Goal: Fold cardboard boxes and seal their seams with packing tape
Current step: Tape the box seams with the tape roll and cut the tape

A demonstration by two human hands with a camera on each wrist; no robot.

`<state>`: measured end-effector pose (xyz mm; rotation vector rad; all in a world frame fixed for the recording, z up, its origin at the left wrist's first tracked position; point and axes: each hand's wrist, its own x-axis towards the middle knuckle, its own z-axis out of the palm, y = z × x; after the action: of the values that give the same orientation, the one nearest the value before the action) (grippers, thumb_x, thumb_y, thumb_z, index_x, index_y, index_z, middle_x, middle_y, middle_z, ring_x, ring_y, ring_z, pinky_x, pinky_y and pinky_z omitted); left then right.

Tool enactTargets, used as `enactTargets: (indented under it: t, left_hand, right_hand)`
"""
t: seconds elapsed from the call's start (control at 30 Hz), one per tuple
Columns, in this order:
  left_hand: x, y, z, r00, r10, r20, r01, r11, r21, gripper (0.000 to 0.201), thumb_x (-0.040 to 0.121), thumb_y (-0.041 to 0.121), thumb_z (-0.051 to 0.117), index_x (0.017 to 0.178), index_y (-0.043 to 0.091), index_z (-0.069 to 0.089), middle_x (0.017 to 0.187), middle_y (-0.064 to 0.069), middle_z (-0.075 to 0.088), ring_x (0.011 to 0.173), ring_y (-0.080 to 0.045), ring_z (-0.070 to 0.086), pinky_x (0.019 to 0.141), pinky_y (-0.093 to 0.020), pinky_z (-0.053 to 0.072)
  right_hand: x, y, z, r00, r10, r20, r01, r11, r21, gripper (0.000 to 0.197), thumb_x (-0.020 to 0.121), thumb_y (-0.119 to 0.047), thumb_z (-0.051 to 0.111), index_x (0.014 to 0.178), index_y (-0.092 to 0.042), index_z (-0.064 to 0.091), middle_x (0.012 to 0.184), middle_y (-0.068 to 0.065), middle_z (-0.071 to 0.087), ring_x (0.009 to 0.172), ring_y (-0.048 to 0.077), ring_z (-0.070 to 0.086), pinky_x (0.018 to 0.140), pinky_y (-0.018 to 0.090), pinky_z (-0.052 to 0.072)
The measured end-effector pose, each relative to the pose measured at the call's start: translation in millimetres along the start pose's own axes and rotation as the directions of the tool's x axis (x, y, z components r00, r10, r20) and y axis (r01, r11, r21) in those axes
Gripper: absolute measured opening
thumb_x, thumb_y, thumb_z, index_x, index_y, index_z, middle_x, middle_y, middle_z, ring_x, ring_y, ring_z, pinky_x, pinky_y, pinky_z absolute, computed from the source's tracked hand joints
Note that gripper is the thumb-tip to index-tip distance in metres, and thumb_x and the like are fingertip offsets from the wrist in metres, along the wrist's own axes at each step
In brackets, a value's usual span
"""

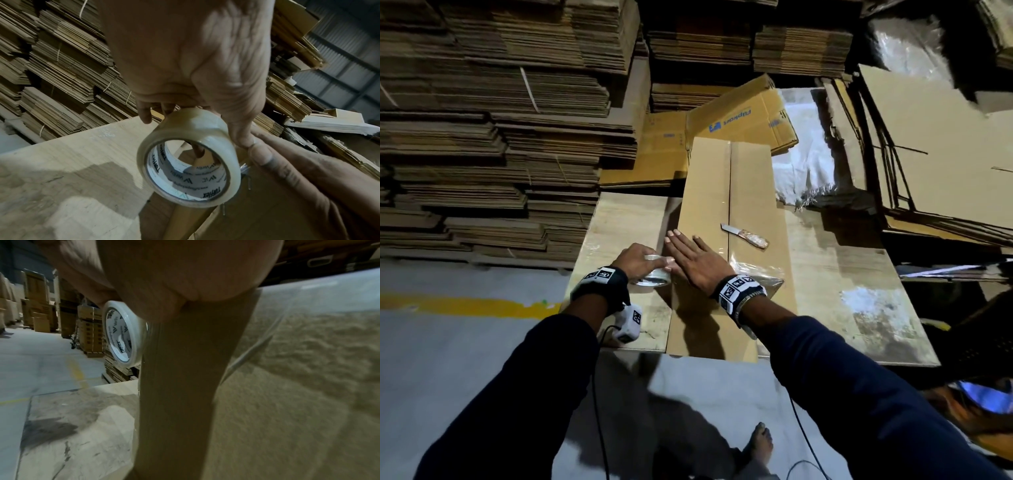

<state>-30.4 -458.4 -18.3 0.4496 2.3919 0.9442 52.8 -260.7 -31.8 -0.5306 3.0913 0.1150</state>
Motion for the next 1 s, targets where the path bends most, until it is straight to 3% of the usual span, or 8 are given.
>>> enactTargets:
  t: [0.23, 0.37, 0.47, 0.53, 0.63, 0.73, 0.83, 1.0]
  left_hand:
    - [4.1, -1.4, -3.1, 0.998, -0.046, 0.033, 0.045, 0.998, 0.041, 0.069, 0.081, 0.075, 0.071, 0.076, 0.007, 0.064, 0.07, -0.009, 0.063, 0.067, -0.023, 0.057, 0.063, -0.033, 0.036]
    - [5.1, -4.0, -2.9, 0.997, -0.071, 0.041, 0.071, 0.997, 0.014, 0.097, 0.073, 0.082, 0.073, 0.116, -0.004, 0.067, 0.121, -0.027, 0.069, 0.102, -0.04, 0.069, 0.081, -0.042, 0.057]
    - [2.3, 1.6, -1.8, 0.995, -0.092, 0.045, 0.093, 0.996, -0.012, 0.102, 0.077, 0.075, 0.076, 0.127, -0.012, 0.058, 0.133, -0.036, 0.058, 0.119, -0.051, 0.061, 0.092, -0.051, 0.057]
    - [2.8, 3.1, -1.5, 0.995, -0.081, 0.062, 0.082, 0.996, -0.026, 0.097, 0.076, 0.074, 0.077, 0.118, -0.012, 0.063, 0.119, -0.035, 0.065, 0.109, -0.052, 0.065, 0.085, -0.05, 0.058]
    - [-0.2, 3.2, -3.1, 0.995, -0.062, 0.074, 0.065, 0.997, -0.039, 0.089, 0.058, 0.093, 0.071, 0.08, 0.008, 0.063, 0.067, -0.013, 0.062, 0.073, -0.036, 0.062, 0.065, -0.037, 0.046]
    - [-1.0, -0.1, -4.3, 0.996, -0.053, 0.07, 0.058, 0.996, -0.063, 0.091, 0.068, 0.088, 0.071, 0.095, 0.001, 0.07, 0.083, -0.023, 0.07, 0.083, -0.039, 0.068, 0.076, -0.041, 0.051]
    - [-2.4, 1.4, -4.2, 0.995, -0.056, 0.08, 0.062, 0.995, -0.076, 0.068, 0.074, 0.081, 0.072, 0.071, 0.015, 0.055, 0.055, 0.002, 0.047, 0.059, -0.022, 0.049, 0.066, -0.034, 0.036]
    - [-2.3, 0.3, -1.8, 0.994, -0.056, 0.097, 0.064, 0.994, -0.089, 0.06, 0.083, 0.071, 0.072, 0.076, 0.014, 0.054, 0.056, 0.002, 0.038, 0.055, -0.018, 0.04, 0.068, -0.033, 0.031]
  right_hand:
    - [-15.4, 14.6, 8.1, 0.999, -0.035, -0.02, 0.035, 0.999, 0.021, 0.063, 0.113, -0.048, 0.013, 0.166, -0.017, -0.001, 0.173, 0.004, -0.003, 0.159, 0.02, -0.005, 0.13, 0.044, 0.005]
    - [-33.3, 28.0, 10.3, 0.999, -0.023, -0.029, 0.024, 0.999, 0.032, 0.062, 0.113, -0.049, 0.012, 0.166, -0.019, -0.001, 0.173, 0.004, -0.002, 0.16, 0.019, -0.003, 0.13, 0.045, 0.006]
    - [-50.2, 38.3, 10.7, 0.999, -0.02, -0.042, 0.022, 0.999, 0.03, 0.061, 0.113, -0.049, 0.011, 0.166, -0.02, 0.002, 0.173, 0.003, 0.002, 0.16, 0.019, 0.0, 0.13, 0.045, 0.009]
    - [-62.6, 47.0, 12.9, 0.999, -0.023, -0.041, 0.024, 1.0, 0.02, 0.059, 0.114, -0.046, 0.013, 0.166, -0.021, 0.001, 0.173, 0.002, 0.001, 0.16, 0.018, -0.001, 0.13, 0.045, 0.009]
    - [-82.5, 59.7, 14.8, 1.0, -0.012, -0.029, 0.013, 1.0, 0.011, 0.058, 0.115, -0.041, 0.016, 0.166, -0.024, -0.005, 0.174, 0.001, -0.003, 0.16, 0.018, -0.004, 0.13, 0.046, 0.011]
    - [-105.9, 68.9, 10.6, 0.999, -0.012, -0.035, 0.012, 1.0, 0.004, 0.059, 0.114, -0.036, 0.017, 0.166, -0.022, -0.006, 0.174, 0.001, -0.003, 0.16, 0.018, -0.006, 0.129, 0.047, 0.012]
    - [-132.2, 78.2, 5.9, 0.998, -0.012, -0.058, 0.008, 0.998, -0.061, 0.062, 0.113, -0.038, 0.021, 0.166, -0.018, -0.004, 0.174, 0.003, 0.0, 0.16, 0.02, -0.005, 0.128, 0.049, 0.012]
    - [-156.2, 86.2, 11.0, 0.998, 0.006, -0.07, -0.016, 0.99, -0.142, 0.066, 0.112, -0.044, 0.025, 0.166, -0.014, 0.002, 0.174, 0.009, 0.001, 0.161, 0.025, -0.002, 0.127, 0.053, 0.013]
